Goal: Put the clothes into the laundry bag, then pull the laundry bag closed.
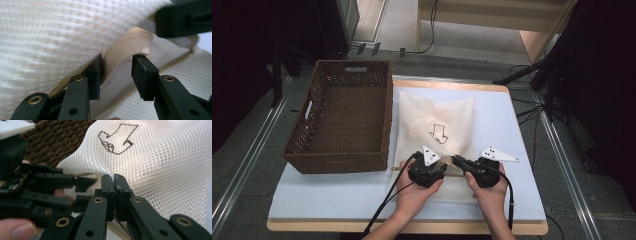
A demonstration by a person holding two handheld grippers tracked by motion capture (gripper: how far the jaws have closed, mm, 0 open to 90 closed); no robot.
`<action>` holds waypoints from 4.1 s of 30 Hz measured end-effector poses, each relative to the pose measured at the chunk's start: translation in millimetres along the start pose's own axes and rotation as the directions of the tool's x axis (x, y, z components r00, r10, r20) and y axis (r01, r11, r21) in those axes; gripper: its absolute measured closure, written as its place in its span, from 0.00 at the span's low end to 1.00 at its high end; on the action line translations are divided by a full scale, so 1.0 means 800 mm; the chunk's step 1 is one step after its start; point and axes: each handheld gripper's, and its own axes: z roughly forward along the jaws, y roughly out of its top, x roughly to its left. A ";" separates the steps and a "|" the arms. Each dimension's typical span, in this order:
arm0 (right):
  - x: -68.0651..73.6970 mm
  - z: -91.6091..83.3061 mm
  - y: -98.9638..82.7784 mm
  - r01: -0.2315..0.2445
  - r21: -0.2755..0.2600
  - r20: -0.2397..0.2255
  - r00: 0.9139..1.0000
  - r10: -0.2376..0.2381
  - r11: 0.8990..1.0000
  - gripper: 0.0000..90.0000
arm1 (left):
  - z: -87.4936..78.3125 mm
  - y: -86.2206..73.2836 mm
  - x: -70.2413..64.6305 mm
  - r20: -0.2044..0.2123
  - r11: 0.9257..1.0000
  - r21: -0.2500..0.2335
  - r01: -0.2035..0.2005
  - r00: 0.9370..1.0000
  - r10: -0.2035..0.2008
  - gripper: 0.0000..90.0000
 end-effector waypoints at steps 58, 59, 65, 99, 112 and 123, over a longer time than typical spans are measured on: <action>0.003 0.004 -0.005 0.001 0.003 0.011 1.000 -0.001 1.000 0.98 | 0.035 0.013 0.012 -0.128 0.996 -0.014 0.092 0.987 -0.093 0.91; 0.003 0.004 -0.005 0.001 0.002 0.012 1.000 -0.001 1.000 0.98 | 0.038 0.013 0.016 -0.173 0.997 -0.005 0.082 0.982 -0.082 0.94; 0.000 0.004 -0.006 0.003 0.009 0.012 1.000 -0.003 1.000 0.98 | 0.033 0.008 0.014 -0.174 0.998 0.002 0.056 0.983 -0.055 0.90; 0.005 0.017 -0.038 0.089 0.163 -0.024 0.996 -0.086 0.983 0.54 | -0.137 -0.106 0.095 -0.210 0.993 0.009 0.116 0.971 -0.111 0.62; 0.058 -0.008 -0.019 0.094 -0.005 0.063 0.994 -0.093 0.996 0.46 | -0.121 -0.104 0.088 -0.136 0.995 0.063 0.079 0.988 -0.070 0.96; 0.102 0.040 -0.032 0.160 0.074 -0.111 0.982 -0.151 0.984 0.56 | -0.140 -0.099 0.074 -0.046 0.997 -0.039 0.060 0.997 -0.061 0.98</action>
